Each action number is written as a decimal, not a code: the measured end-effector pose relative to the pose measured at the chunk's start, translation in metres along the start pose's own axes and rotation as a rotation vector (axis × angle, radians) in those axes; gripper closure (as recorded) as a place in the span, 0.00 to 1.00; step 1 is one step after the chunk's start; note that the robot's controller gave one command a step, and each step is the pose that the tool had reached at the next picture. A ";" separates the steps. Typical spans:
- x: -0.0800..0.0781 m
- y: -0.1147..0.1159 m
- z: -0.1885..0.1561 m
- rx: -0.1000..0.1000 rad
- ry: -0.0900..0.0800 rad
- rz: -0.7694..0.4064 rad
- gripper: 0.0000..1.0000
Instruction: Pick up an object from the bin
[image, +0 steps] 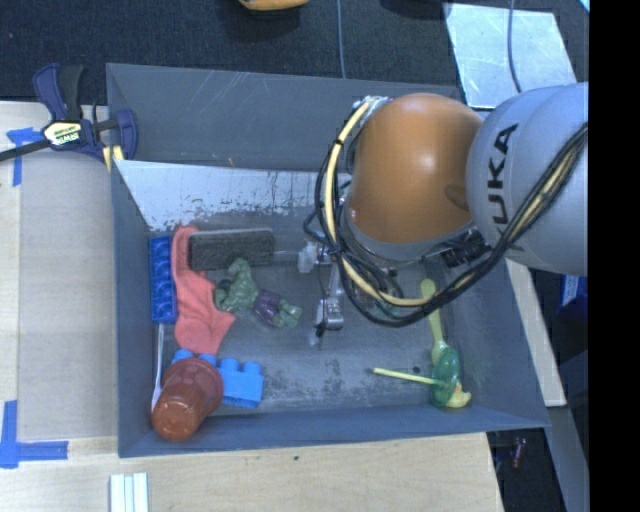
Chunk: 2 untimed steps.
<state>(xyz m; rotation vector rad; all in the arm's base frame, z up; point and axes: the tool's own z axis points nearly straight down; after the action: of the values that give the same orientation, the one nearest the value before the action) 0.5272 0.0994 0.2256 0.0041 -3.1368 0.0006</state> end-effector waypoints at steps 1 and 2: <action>-0.002 -0.001 -0.004 -0.001 -0.008 0.003 0.00; -0.052 0.007 0.082 -0.002 -0.014 0.041 0.00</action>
Offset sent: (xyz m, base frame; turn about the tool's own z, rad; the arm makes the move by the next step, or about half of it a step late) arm 0.0877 0.0139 -0.1556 0.0730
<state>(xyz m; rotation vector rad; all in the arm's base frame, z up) 0.5792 0.1068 0.1438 -0.0603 -3.1502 -0.0031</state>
